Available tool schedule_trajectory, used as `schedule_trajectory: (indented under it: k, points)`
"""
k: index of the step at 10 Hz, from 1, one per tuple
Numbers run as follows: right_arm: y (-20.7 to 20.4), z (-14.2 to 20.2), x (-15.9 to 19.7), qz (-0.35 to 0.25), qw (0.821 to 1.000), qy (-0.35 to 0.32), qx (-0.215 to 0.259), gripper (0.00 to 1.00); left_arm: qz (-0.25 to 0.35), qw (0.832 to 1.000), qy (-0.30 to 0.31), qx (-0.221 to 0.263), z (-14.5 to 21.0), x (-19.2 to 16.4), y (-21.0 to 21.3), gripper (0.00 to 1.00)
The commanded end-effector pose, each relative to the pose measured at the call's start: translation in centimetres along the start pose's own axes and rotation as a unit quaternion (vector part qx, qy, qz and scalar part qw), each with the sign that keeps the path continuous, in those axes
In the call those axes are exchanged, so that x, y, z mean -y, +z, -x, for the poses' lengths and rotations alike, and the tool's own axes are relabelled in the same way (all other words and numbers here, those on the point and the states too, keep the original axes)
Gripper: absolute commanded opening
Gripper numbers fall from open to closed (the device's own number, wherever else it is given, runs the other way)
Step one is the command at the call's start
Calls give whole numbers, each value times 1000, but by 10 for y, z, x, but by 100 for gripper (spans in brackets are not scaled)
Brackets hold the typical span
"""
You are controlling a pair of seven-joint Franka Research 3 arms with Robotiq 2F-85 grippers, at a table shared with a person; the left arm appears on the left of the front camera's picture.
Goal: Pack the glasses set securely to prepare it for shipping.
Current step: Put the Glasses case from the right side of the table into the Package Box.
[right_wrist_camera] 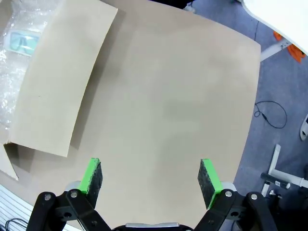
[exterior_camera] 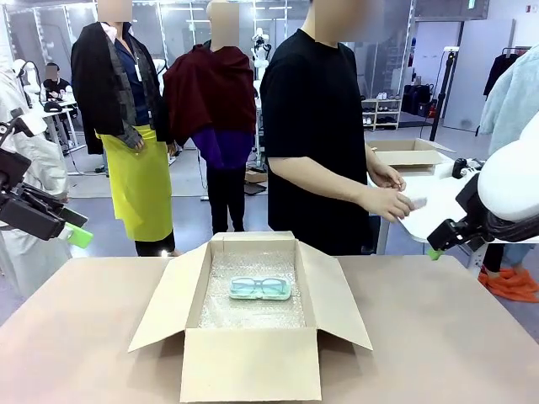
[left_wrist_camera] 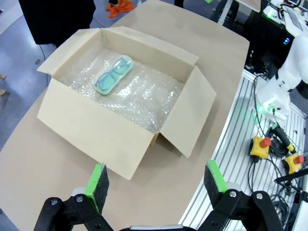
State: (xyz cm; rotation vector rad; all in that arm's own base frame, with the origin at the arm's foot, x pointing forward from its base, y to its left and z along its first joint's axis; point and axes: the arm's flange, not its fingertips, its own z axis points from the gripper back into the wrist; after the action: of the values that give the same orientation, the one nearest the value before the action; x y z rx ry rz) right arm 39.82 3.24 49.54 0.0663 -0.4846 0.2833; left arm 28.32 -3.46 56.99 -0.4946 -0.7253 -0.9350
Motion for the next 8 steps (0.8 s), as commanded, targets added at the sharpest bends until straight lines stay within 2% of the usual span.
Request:
schedule_trajectory:
  k: [1, 8]
  points:
    - [1, 0, 1, -2, 1000, -2, 8, 100, 10, 1000, -5, 6, 0, 1, 2, 100]
    - [1, 0, 1, -2, 1000, -2, 8, 100, 10, 1000, -5, 6, 0, 1, 2, 100]
